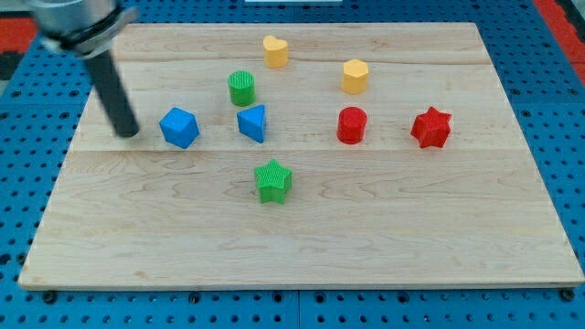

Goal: Place your arm at the bottom of the cube

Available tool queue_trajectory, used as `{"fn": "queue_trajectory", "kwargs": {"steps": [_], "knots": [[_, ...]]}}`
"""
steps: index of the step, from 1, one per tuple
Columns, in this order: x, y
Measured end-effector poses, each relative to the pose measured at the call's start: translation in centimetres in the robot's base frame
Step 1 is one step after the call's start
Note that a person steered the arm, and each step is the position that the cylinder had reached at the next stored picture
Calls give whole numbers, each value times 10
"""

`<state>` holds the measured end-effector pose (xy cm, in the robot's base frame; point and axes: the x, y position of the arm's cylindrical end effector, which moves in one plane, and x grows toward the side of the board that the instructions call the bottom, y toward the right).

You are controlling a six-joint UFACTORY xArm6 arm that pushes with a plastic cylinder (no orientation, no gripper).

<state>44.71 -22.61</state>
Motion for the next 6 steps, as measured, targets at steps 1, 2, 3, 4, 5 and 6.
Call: {"fn": "queue_trajectory", "kwargs": {"steps": [1, 2, 3, 4, 5, 6], "knots": [[71, 28], [53, 34], [37, 44], [37, 78], [25, 76], [7, 63]]}}
